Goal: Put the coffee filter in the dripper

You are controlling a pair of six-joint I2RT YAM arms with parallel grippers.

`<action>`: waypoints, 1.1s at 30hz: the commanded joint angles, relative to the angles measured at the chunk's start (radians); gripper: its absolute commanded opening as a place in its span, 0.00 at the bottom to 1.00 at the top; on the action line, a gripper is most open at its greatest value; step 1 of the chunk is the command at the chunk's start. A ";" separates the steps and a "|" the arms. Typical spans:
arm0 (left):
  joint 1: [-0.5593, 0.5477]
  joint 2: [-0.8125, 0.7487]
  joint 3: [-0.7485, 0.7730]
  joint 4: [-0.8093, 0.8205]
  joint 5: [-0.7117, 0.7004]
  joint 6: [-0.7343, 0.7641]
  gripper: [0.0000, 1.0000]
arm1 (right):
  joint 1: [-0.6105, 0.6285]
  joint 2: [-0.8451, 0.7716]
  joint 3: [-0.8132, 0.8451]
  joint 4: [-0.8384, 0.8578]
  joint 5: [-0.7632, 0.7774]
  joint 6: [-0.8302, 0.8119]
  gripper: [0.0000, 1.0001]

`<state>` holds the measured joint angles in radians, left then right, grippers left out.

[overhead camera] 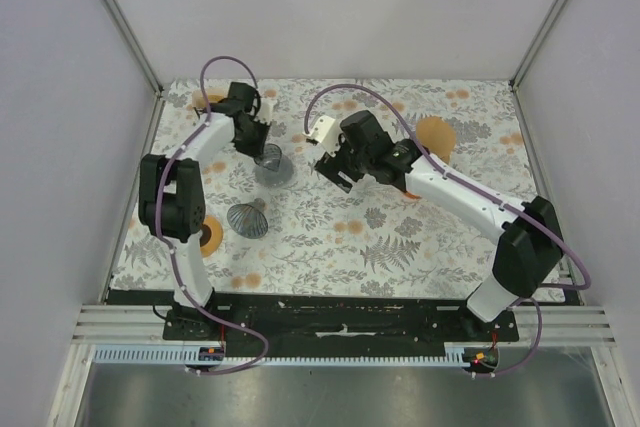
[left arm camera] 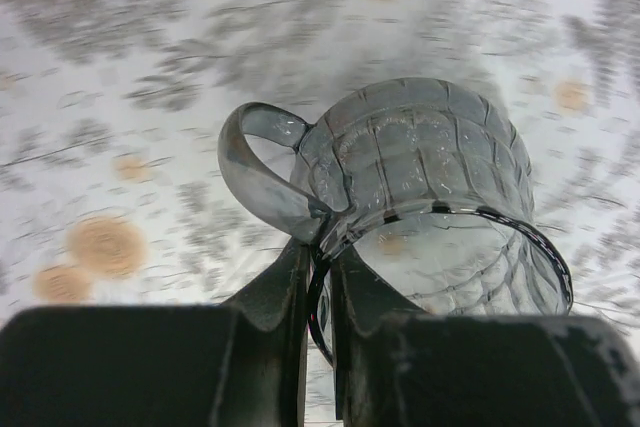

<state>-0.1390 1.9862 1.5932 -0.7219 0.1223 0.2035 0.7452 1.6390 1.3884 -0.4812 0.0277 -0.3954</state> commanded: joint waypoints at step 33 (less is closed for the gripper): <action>0.197 -0.430 -0.082 -0.418 0.423 0.540 0.74 | -0.010 -0.261 -0.181 0.084 -0.025 0.026 0.87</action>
<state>-0.0792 1.6375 1.5959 -0.9783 0.5312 0.5472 0.7364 1.4059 1.2240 -0.4480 0.0223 -0.3611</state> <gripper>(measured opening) 0.743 0.867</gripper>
